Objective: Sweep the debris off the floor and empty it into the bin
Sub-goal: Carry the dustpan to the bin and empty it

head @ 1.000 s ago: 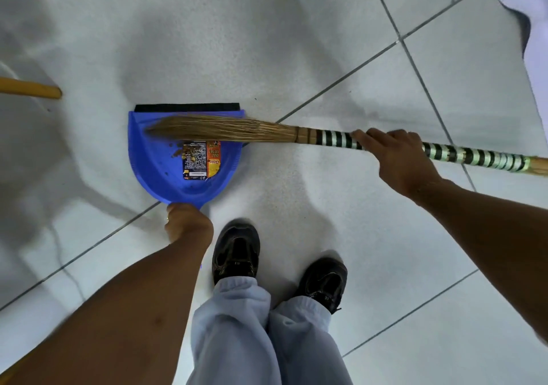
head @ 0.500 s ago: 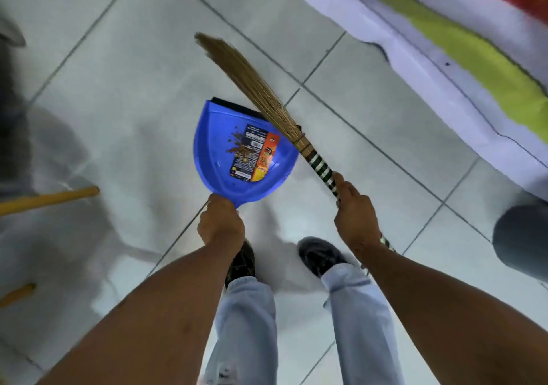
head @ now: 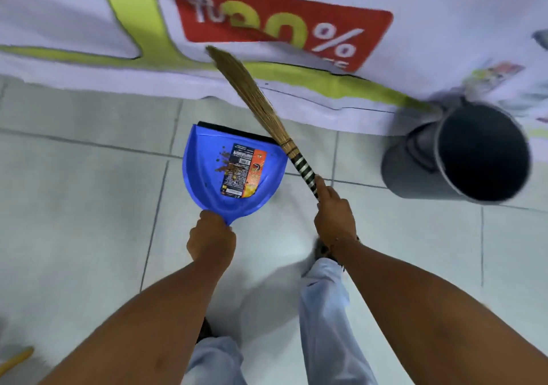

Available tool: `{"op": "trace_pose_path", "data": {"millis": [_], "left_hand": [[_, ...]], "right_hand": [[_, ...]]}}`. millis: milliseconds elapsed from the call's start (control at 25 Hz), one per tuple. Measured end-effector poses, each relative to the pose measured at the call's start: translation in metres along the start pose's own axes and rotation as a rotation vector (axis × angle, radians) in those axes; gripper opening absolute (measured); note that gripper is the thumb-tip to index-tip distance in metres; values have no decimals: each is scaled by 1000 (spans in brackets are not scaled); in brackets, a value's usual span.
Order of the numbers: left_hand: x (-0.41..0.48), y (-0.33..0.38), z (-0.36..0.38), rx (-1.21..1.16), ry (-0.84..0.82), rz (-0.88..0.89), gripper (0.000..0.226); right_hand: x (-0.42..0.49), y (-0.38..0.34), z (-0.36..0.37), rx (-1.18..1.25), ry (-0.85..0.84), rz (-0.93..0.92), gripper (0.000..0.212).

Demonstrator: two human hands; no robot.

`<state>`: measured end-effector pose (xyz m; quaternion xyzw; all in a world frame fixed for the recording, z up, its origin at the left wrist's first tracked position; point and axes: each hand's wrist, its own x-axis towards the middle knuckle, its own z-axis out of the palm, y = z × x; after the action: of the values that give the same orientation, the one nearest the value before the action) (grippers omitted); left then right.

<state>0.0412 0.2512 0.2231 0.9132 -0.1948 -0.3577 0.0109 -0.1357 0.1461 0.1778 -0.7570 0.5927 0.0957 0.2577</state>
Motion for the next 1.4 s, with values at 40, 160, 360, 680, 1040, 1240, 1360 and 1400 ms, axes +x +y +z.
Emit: {"op": "trace_pose_path", "data": {"millis": [40,160,360,680,1040,1240,1360,1400], "left_hand": [[-3,23,8,13,-2,40,32],[-18,105,40,142,-22,197,34],[-47,207,84,411,-39,449,31],[-56,266,100,564,-41,512,27],[-44,266,88,583,-45,514,23],[-26,243,69,574,-59,576,27],[-31,242,56,543,-70,645,28],[-35,247,54,535,-68,673,29]], "right_hand": [[5,23,-10,10,-12,63,70],[12,105,-36,62,-26,268,71],[-6,209,-57,277,-2,615,69],[-26,277,-69,358,-115,677,78],[-26,264,-75,613,-169,713,72],[-38,250,-82,872,-267,742,62],[-38,239,-85,815,-294,730,60],[-35,235,-85,773,-291,723,60]]}}
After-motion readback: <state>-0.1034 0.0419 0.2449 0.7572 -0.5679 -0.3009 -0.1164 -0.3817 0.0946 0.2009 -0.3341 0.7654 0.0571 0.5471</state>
